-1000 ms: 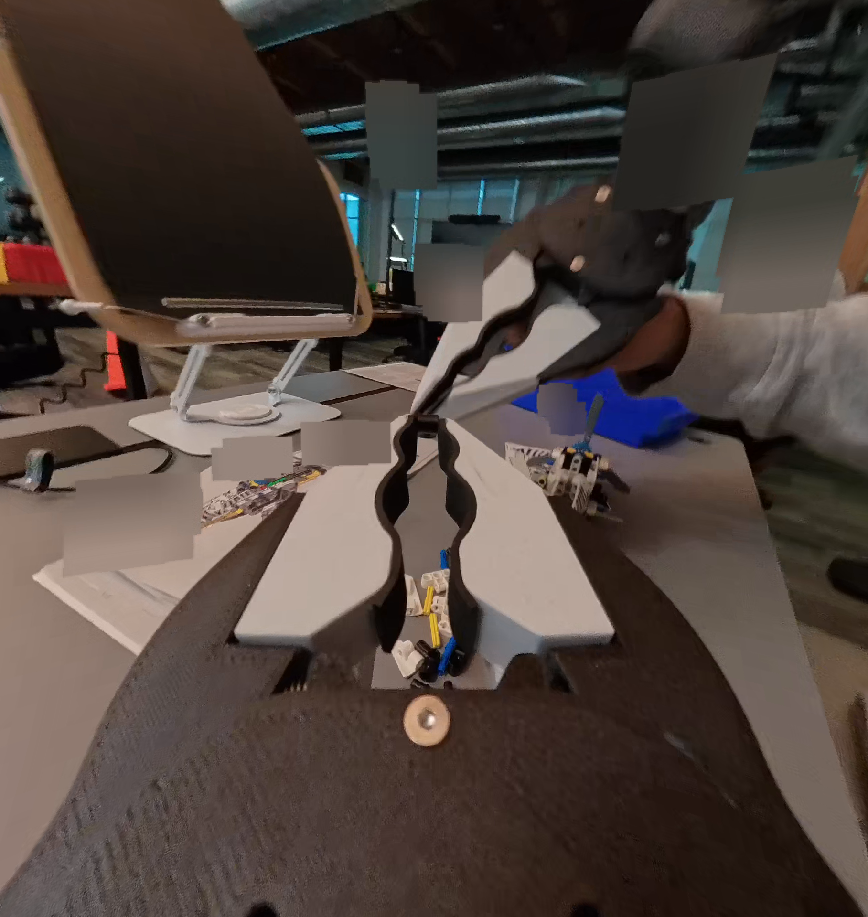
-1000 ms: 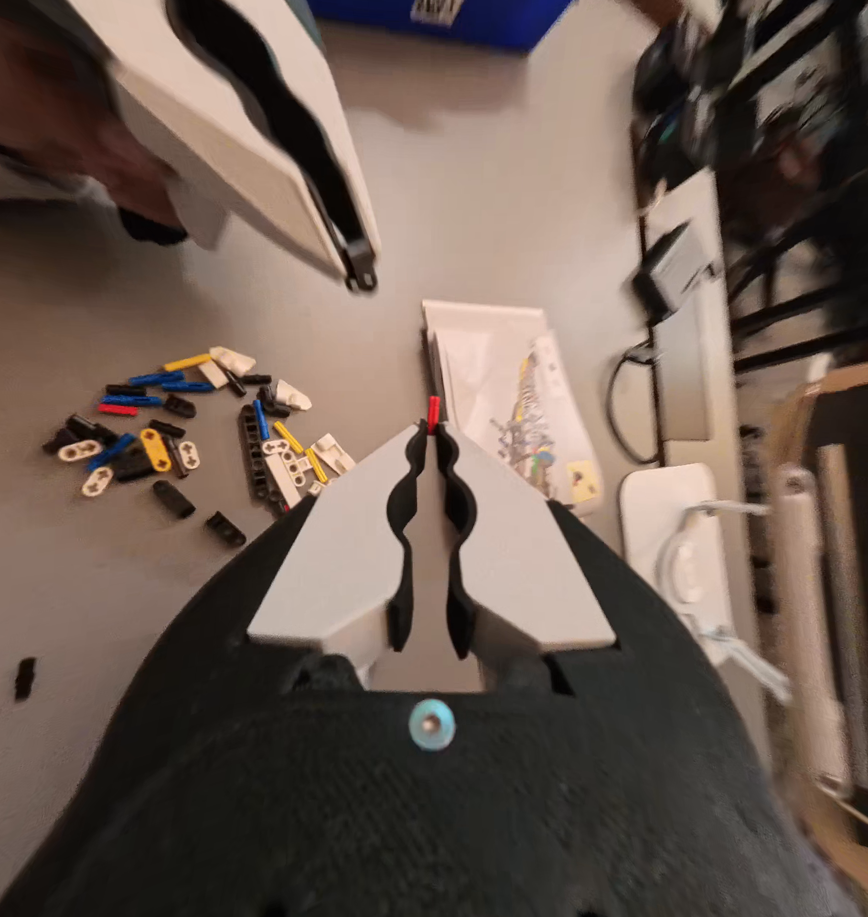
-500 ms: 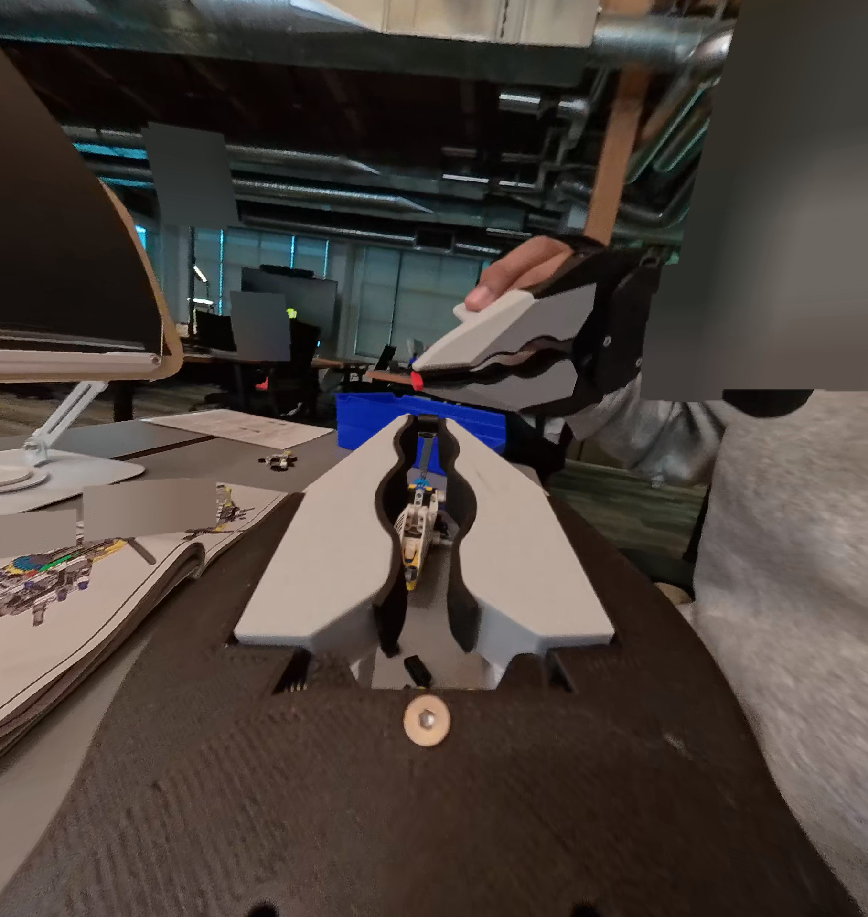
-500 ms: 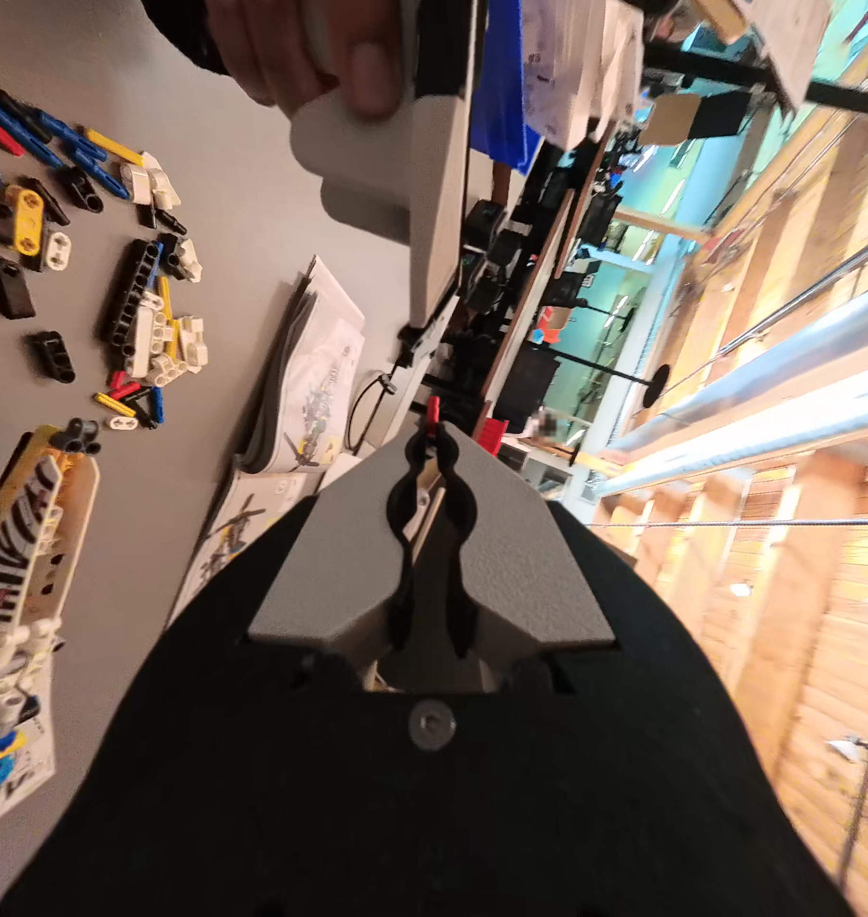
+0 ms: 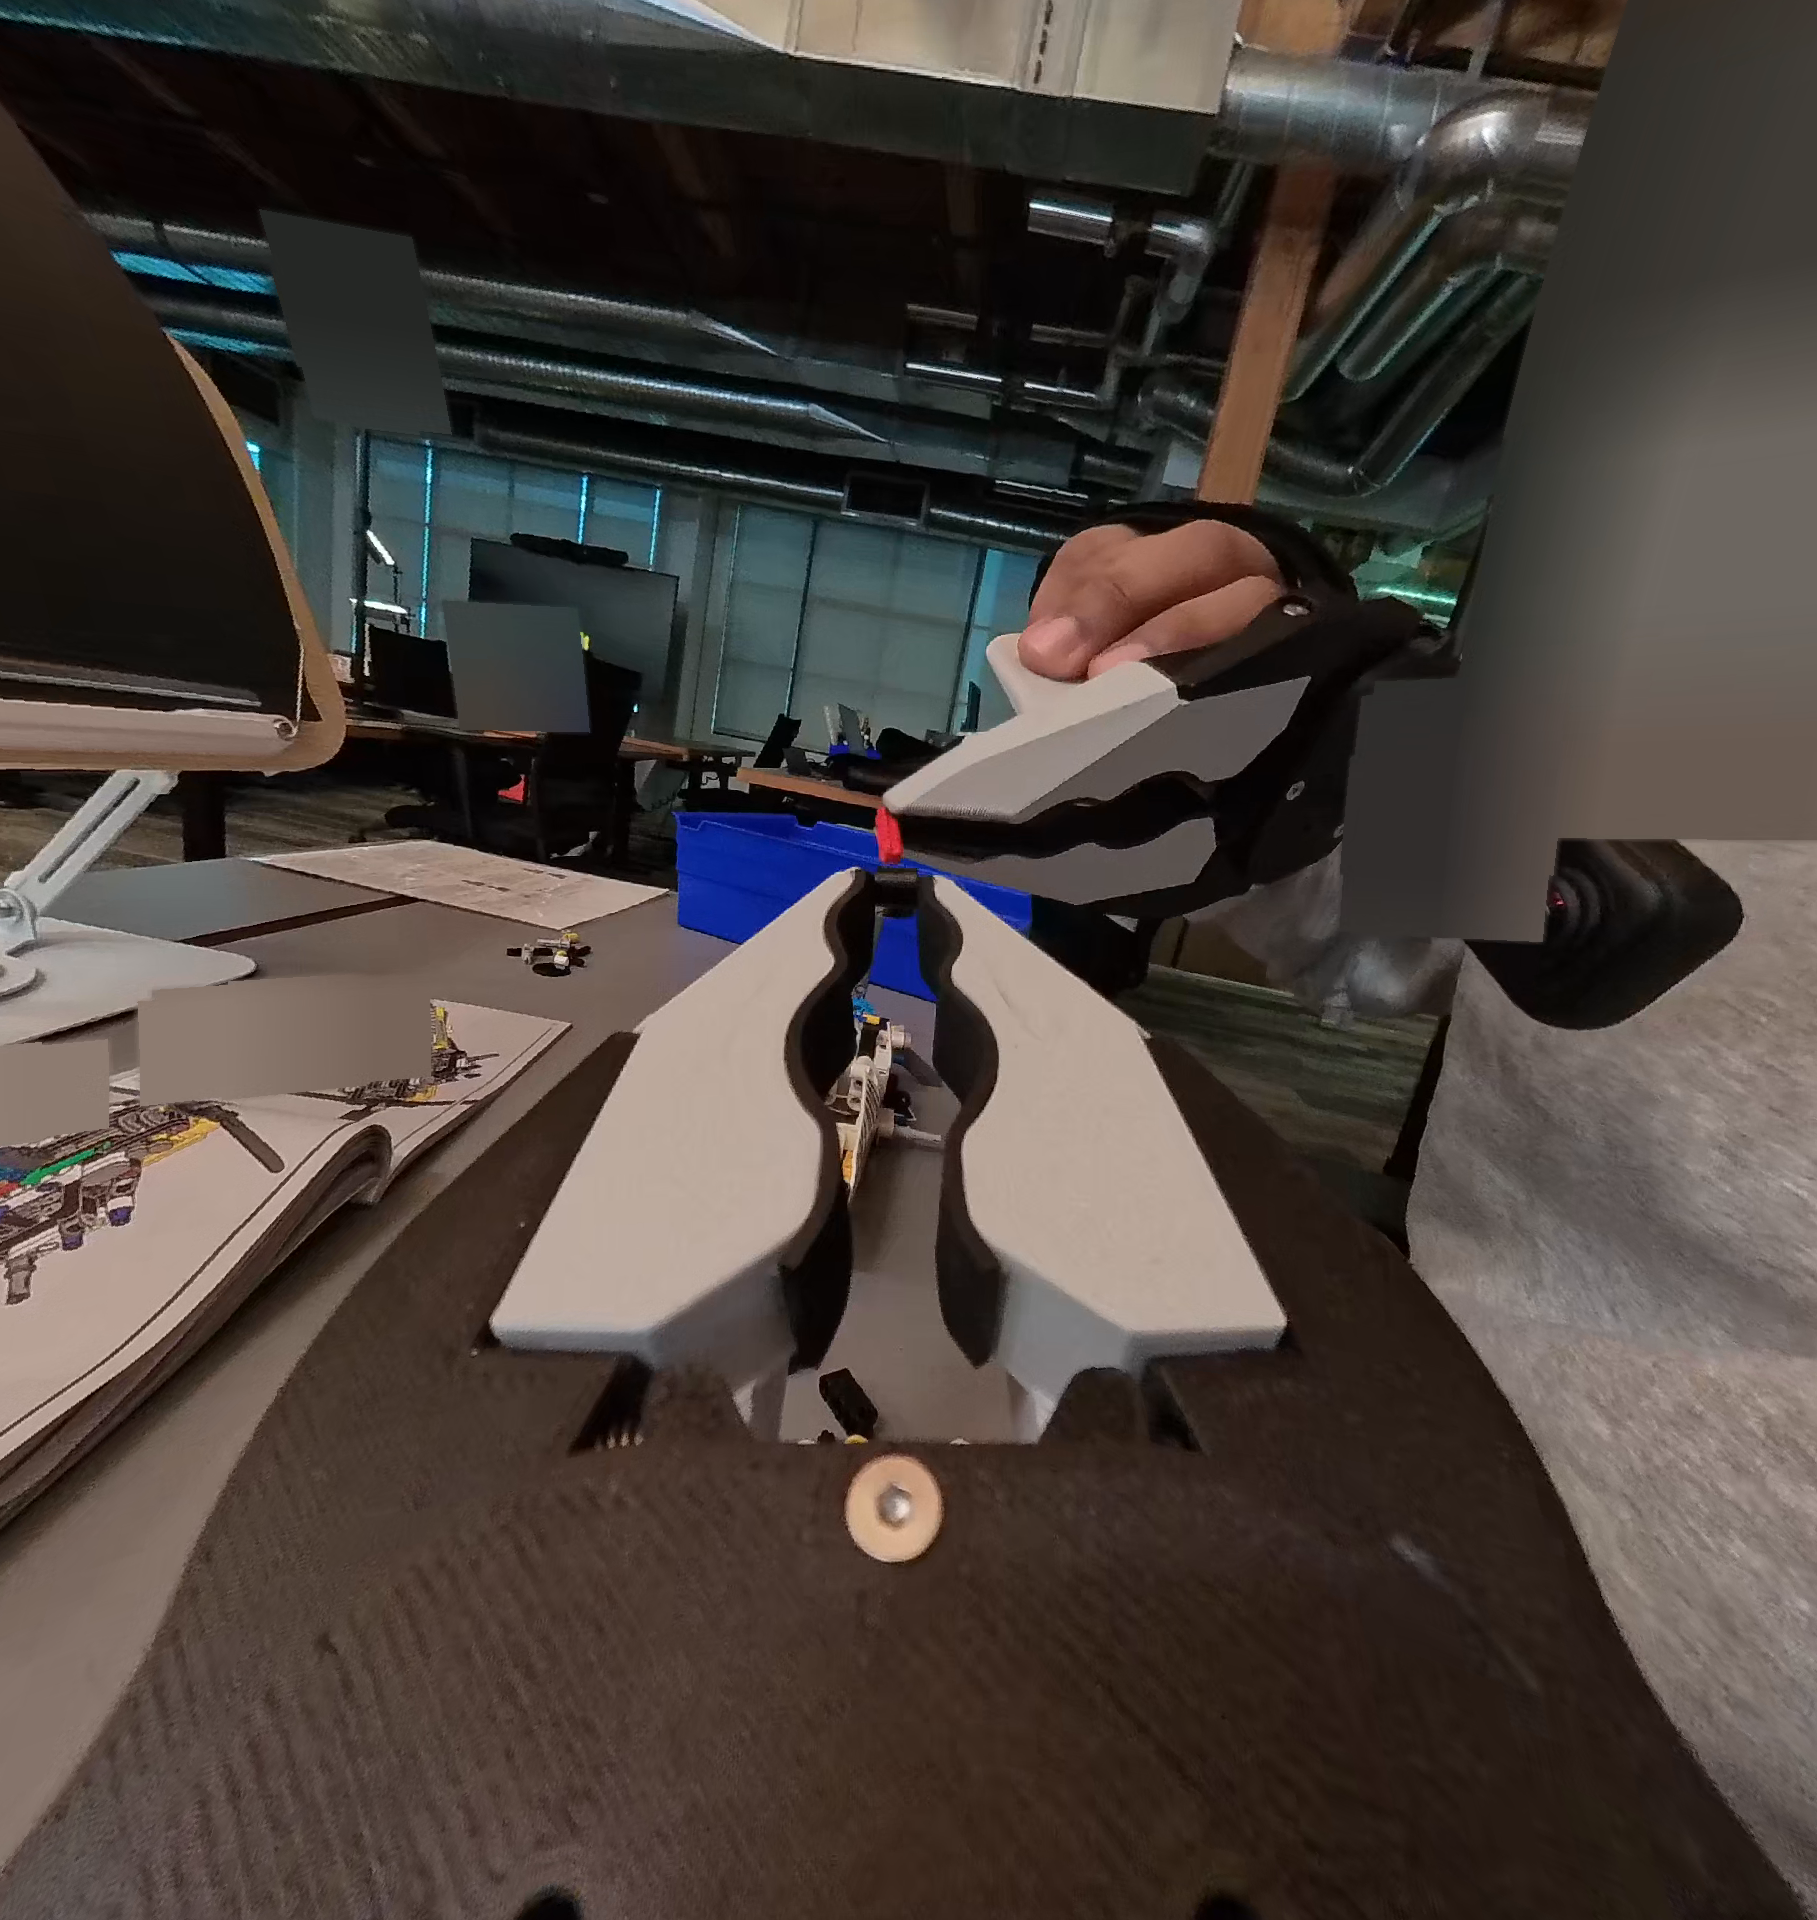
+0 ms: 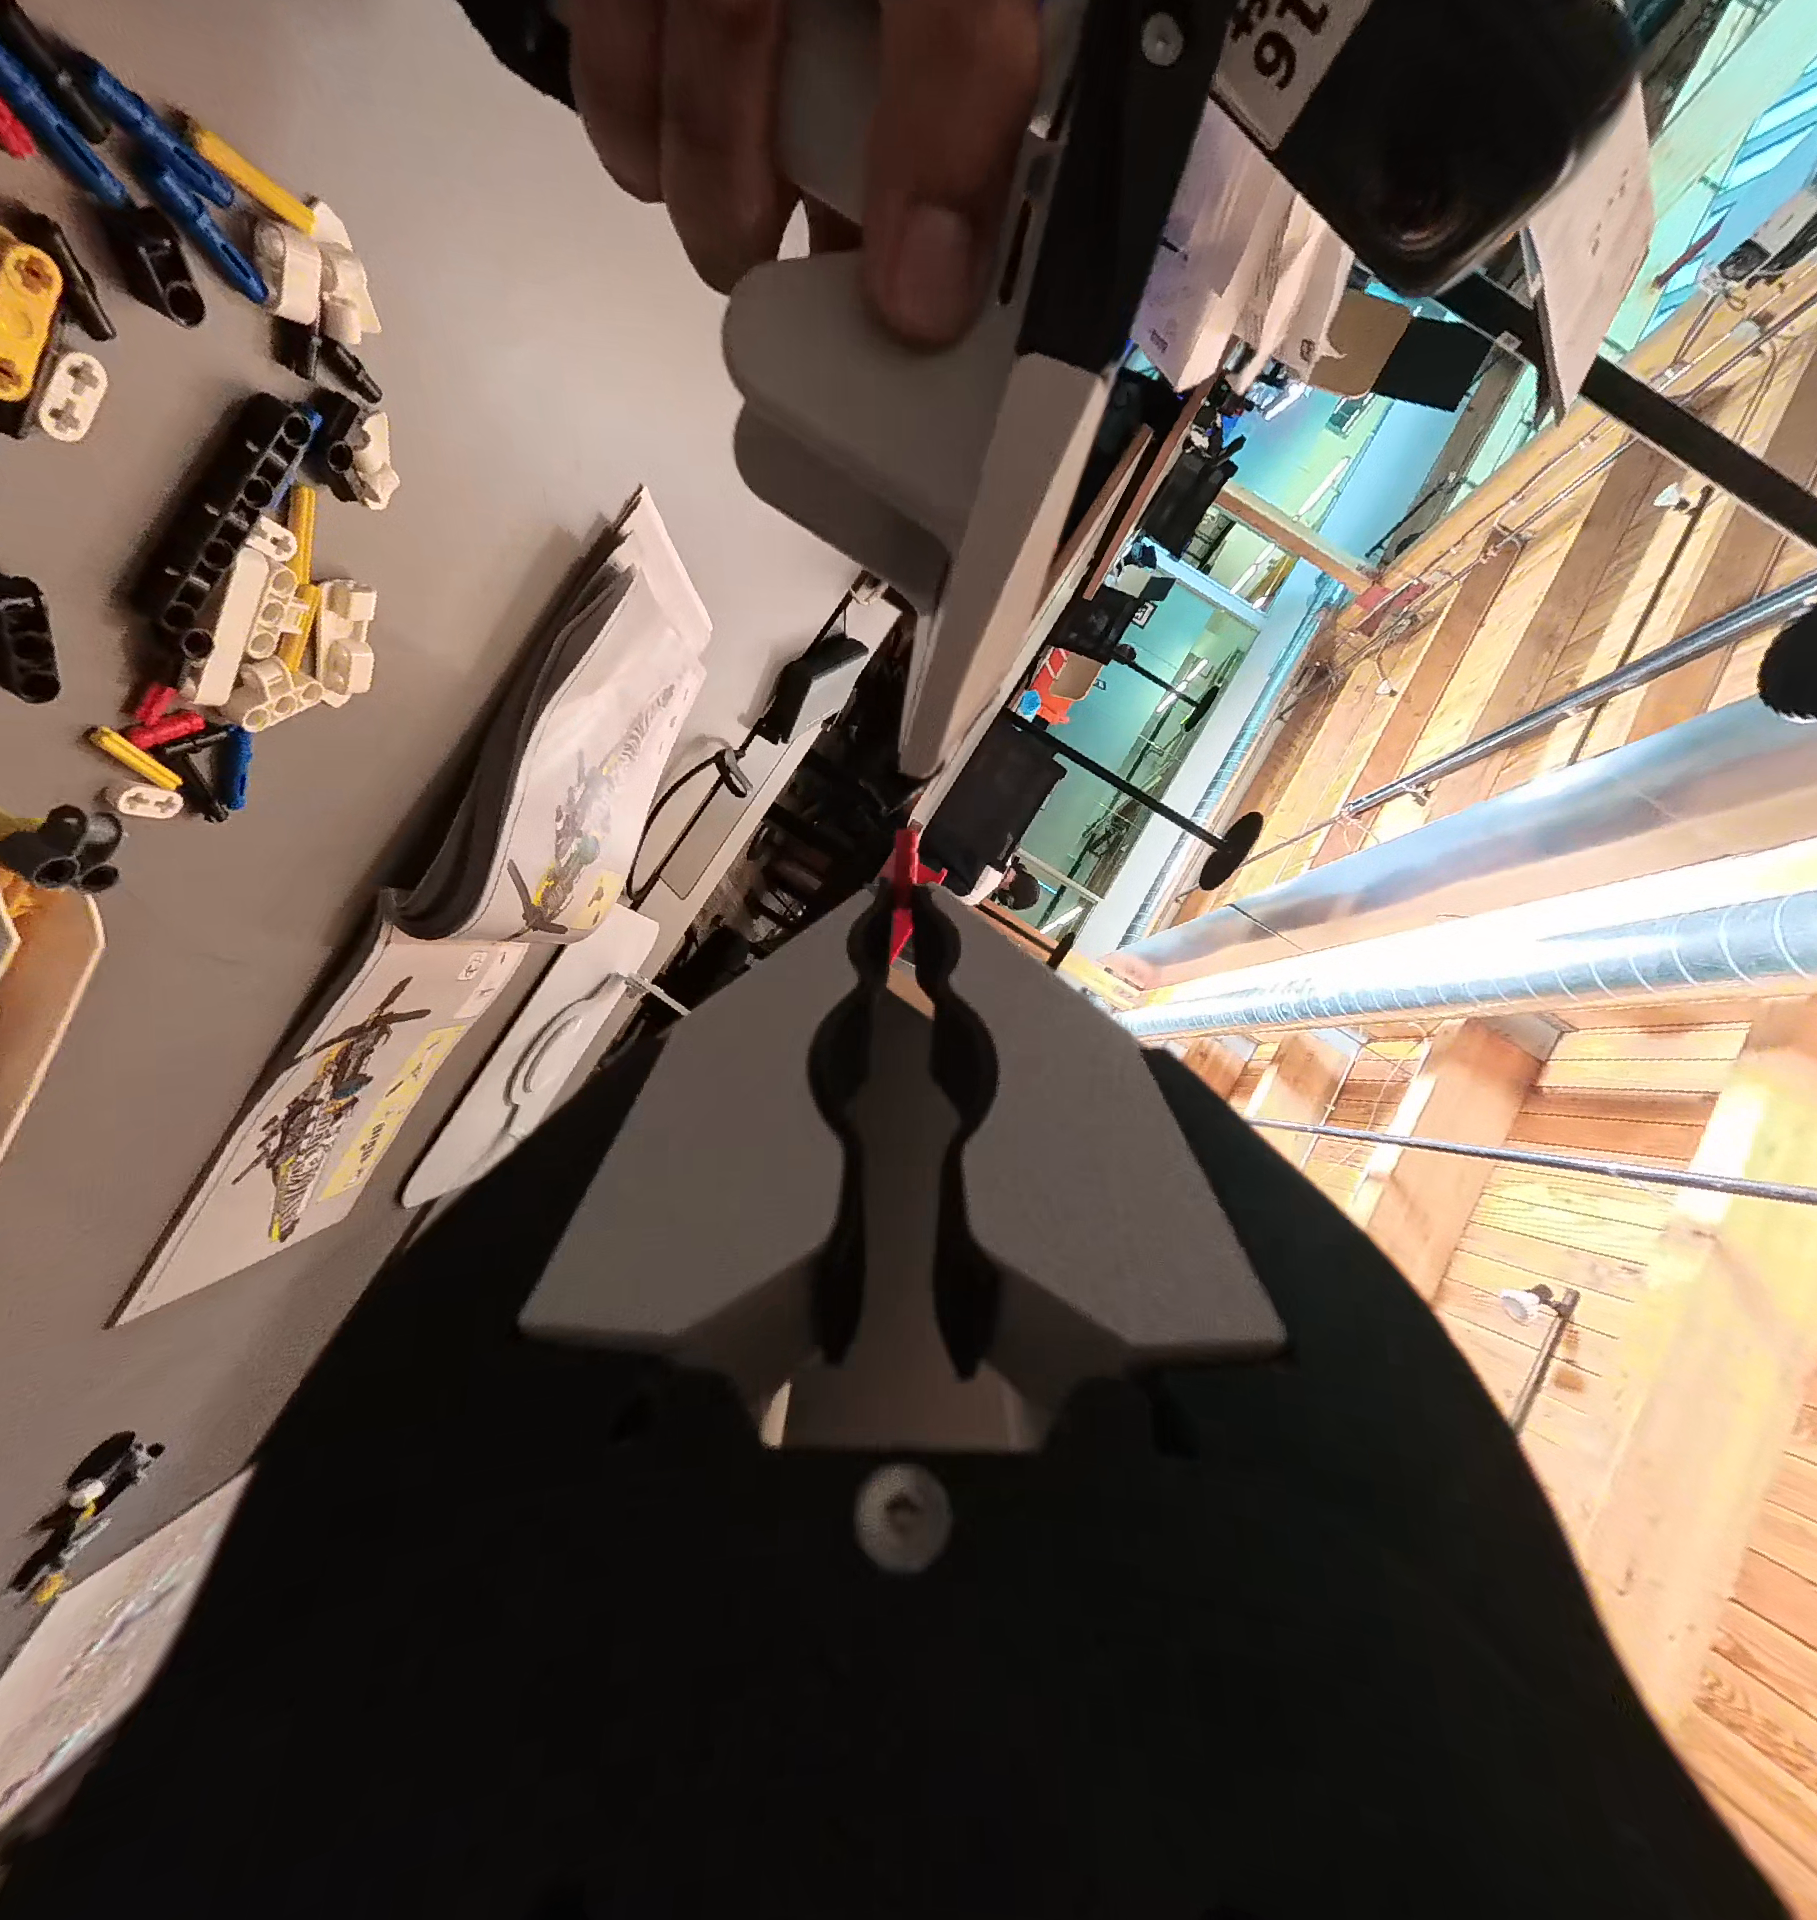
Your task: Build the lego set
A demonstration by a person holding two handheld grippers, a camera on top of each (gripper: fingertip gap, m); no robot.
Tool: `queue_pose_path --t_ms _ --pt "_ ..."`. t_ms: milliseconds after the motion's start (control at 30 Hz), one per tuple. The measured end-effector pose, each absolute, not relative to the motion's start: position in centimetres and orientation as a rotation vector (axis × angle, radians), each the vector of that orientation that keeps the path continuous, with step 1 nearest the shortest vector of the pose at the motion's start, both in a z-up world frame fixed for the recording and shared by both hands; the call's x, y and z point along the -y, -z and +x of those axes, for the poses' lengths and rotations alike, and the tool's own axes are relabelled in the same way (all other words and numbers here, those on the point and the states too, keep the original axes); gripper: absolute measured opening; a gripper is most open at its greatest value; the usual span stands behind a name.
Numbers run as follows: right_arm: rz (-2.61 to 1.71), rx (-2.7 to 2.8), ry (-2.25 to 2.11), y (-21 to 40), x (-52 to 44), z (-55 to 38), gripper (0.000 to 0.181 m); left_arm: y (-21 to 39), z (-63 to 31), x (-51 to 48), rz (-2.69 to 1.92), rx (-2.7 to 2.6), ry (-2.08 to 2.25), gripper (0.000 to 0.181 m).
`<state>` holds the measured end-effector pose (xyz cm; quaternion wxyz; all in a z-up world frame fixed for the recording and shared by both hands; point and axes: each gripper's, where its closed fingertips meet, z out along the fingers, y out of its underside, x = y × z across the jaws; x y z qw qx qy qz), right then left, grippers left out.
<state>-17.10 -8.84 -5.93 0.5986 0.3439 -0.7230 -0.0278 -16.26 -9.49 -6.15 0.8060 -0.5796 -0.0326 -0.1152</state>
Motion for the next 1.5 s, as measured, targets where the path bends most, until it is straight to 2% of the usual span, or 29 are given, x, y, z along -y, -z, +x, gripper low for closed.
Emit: queue_pose_path --t_ms 833,1500 --pt "0.836 1.817 0.234 7.7 7.7 -17.9 0.0 8.0 -17.2 8.1 -1.392 0.085 0.011 0.006" --pt "0.706 2.083 0.314 12.2 5.8 -18.2 0.001 10.2 -16.9 6.6 -1.548 0.045 -0.086 0.006"
